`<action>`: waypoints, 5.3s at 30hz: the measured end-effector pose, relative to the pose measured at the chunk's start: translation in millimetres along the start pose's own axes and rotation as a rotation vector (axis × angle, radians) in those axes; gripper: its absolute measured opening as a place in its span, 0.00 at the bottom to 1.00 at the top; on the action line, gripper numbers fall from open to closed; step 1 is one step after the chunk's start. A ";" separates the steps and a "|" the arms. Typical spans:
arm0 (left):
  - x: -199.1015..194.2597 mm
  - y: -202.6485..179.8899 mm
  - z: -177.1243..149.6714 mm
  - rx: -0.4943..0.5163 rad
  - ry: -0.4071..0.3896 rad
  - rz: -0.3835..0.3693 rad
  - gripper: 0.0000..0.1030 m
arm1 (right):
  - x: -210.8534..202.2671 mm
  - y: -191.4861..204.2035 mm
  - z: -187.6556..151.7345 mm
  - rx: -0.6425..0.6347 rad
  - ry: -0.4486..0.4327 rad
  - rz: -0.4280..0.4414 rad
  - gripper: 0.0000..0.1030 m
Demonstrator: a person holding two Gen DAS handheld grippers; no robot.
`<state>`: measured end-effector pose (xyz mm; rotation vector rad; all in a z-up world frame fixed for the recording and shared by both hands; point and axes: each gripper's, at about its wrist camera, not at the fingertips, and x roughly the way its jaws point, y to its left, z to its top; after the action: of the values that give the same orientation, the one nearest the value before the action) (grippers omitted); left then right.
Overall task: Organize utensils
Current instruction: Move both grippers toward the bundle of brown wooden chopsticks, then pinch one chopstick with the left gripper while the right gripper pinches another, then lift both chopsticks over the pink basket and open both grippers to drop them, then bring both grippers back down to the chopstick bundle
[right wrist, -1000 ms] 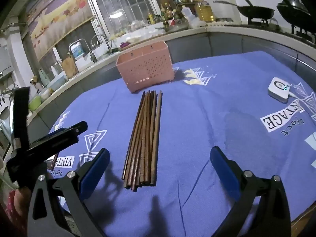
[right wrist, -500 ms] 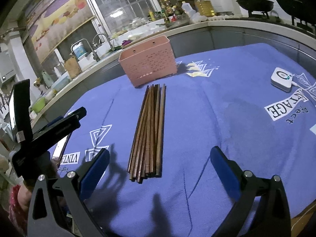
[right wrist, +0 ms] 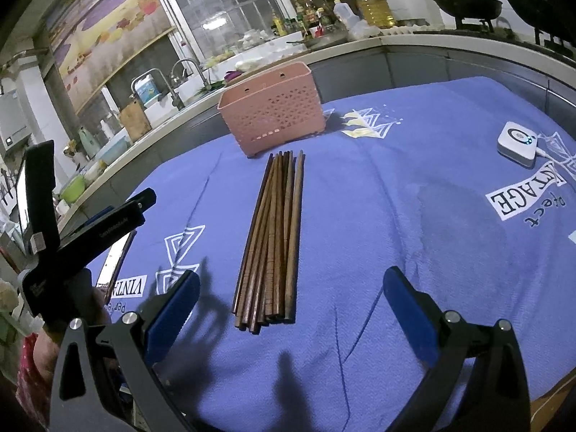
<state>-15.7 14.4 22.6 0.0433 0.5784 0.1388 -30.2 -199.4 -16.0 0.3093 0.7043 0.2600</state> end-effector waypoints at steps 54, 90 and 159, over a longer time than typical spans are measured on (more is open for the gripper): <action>62.7 -78.1 -29.0 0.154 0.312 -0.332 0.22 | 56.9 5.8 -0.6 -0.311 0.147 -0.159 0.24; 46.4 -31.6 95.0 0.147 0.080 -0.510 0.04 | 51.2 20.2 172.1 -0.297 0.063 0.121 0.05; 79.9 -60.6 -16.5 0.058 0.421 -0.567 0.16 | 81.2 12.4 42.9 -0.264 0.298 0.043 0.20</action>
<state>48.6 -34.1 -39.3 -0.0973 0.9927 -0.4307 56.4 -168.9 -28.7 0.0331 0.9458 0.4415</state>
